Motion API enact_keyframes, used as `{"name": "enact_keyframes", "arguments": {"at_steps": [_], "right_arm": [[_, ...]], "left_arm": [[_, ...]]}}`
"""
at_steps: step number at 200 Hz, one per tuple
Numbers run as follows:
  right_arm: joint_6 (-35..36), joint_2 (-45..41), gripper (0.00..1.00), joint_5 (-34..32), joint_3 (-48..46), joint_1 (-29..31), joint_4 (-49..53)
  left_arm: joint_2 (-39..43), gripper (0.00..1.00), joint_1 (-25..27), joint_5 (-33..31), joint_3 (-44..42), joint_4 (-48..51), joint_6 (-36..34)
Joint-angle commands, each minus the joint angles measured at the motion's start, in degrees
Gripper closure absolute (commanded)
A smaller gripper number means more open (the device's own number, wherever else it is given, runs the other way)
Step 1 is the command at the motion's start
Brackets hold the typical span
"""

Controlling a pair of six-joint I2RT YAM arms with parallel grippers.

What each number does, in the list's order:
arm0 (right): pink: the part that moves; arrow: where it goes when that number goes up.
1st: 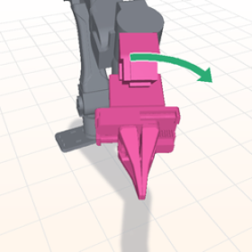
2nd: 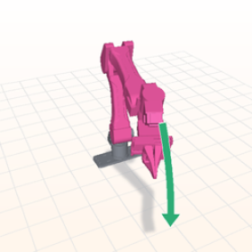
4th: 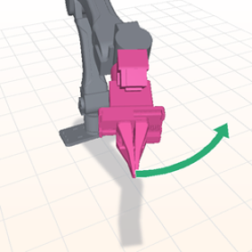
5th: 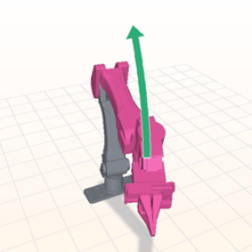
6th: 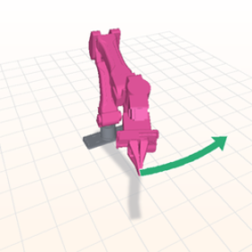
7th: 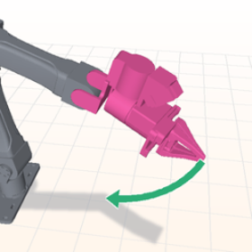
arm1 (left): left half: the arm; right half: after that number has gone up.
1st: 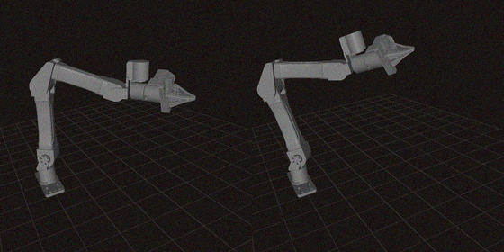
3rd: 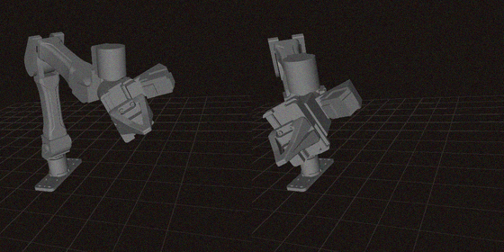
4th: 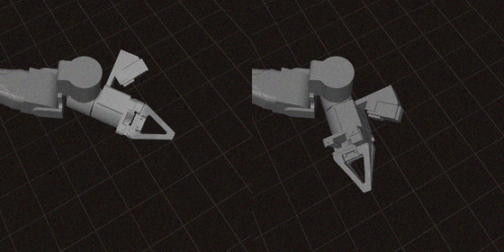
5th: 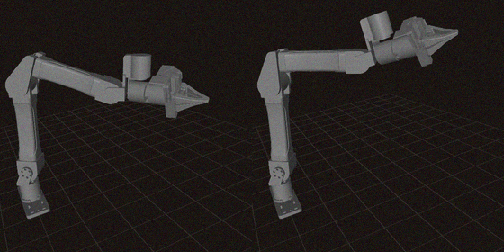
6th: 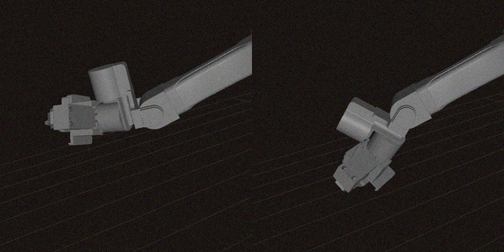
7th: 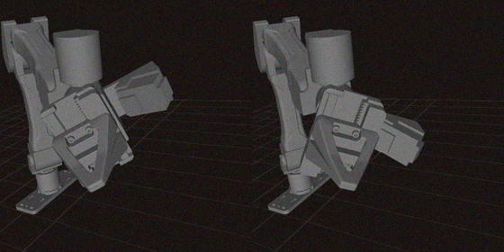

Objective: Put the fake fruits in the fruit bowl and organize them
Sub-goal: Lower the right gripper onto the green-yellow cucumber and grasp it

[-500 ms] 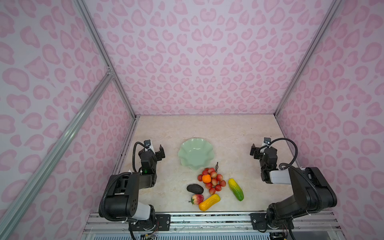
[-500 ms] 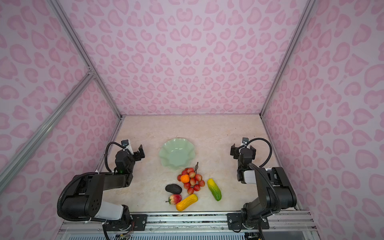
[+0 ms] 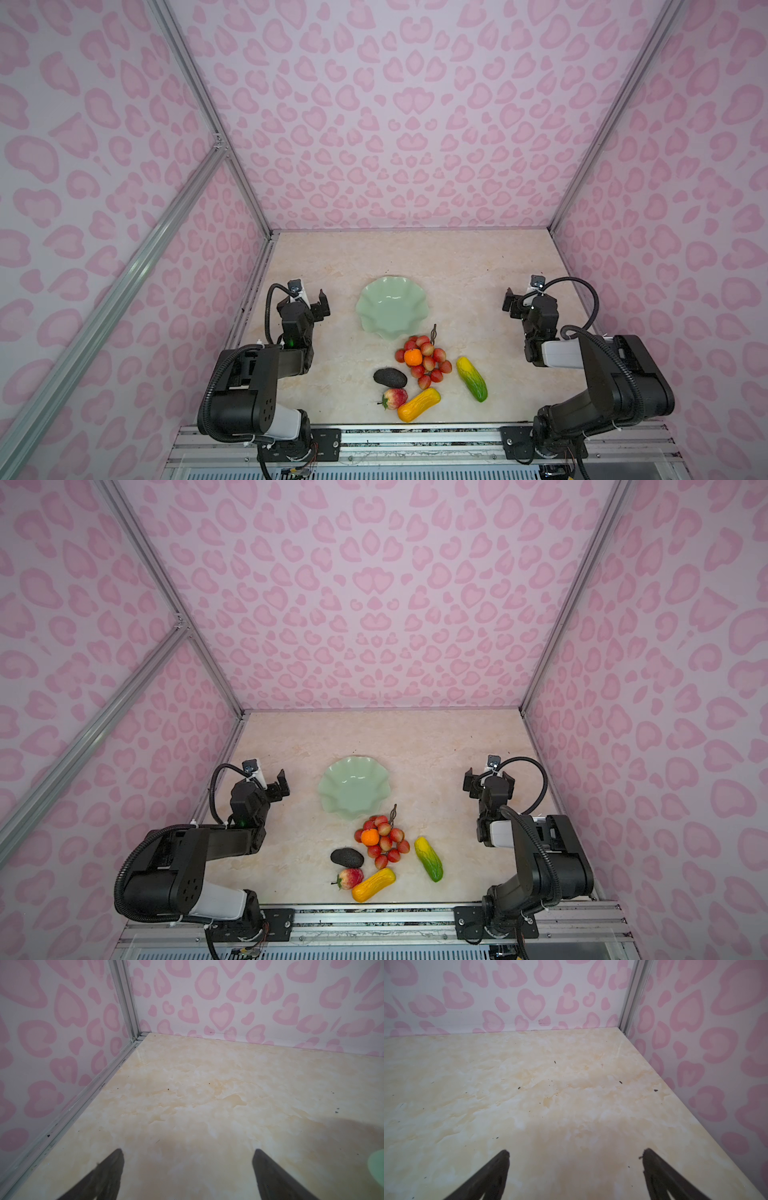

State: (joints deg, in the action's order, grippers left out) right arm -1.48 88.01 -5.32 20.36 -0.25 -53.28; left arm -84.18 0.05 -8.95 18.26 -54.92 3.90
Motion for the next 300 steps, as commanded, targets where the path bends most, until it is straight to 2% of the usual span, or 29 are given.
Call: {"name": "enact_keyframes", "arguments": {"at_steps": [1,76,91,108,138,153,166,181,202,225,251,280,300], "right_arm": [[-0.28,0.35,0.01,0.89,0.29,0.00,-0.15],[-0.19,0.04,0.00,0.85,-0.23,0.09,-0.75],[-0.19,-0.18,0.06,0.88,-0.41,0.12,-0.92],[-0.66,-1.00,0.08,-1.67,-0.46,0.41,-3.39],[-5.82,-15.66,0.05,-6.98,11.78,0.41,29.13],[-14.11,-19.93,0.03,-6.23,16.39,0.61,39.24],[-22.55,-22.06,0.01,-1.34,18.26,0.39,46.44],[-22.51,-24.22,0.02,8.48,17.97,1.26,51.09],[-21.17,-28.35,0.05,8.94,15.61,7.88,59.45],[-21.09,-31.17,0.06,4.97,14.83,18.83,72.34],[-25.28,-32.52,0.06,2.54,12.29,29.72,80.01],[-29.87,-32.28,0.07,4.44,7.24,38.54,78.11],[-31.78,-29.98,0.10,5.90,5.20,42.35,76.88]], "left_arm": [[-0.24,0.02,-0.05,0.38,0.50,-1.51,-0.43],[-0.09,0.01,-0.05,0.48,0.27,-1.68,-0.39],[0.20,0.00,-0.05,0.31,0.15,-2.18,-0.37],[4.28,0.01,0.03,-1.10,2.39,5.10,0.00],[11.10,0.03,0.13,-6.59,8.40,20.07,4.14],[14.67,0.03,0.06,-4.93,8.93,22.91,10.07],[17.36,0.04,0.12,-0.44,9.43,25.40,15.27],[19.26,0.06,0.10,6.01,10.45,29.03,21.71],[20.06,0.09,0.12,16.48,10.73,31.28,26.24],[20.44,0.12,0.12,21.79,11.10,33.94,27.73],[21.46,0.12,0.12,23.45,11.36,35.29,27.08],[23.06,0.12,0.12,23.54,11.51,36.25,27.04],[24.35,0.12,0.12,23.29,11.35,37.39,27.04]]}}
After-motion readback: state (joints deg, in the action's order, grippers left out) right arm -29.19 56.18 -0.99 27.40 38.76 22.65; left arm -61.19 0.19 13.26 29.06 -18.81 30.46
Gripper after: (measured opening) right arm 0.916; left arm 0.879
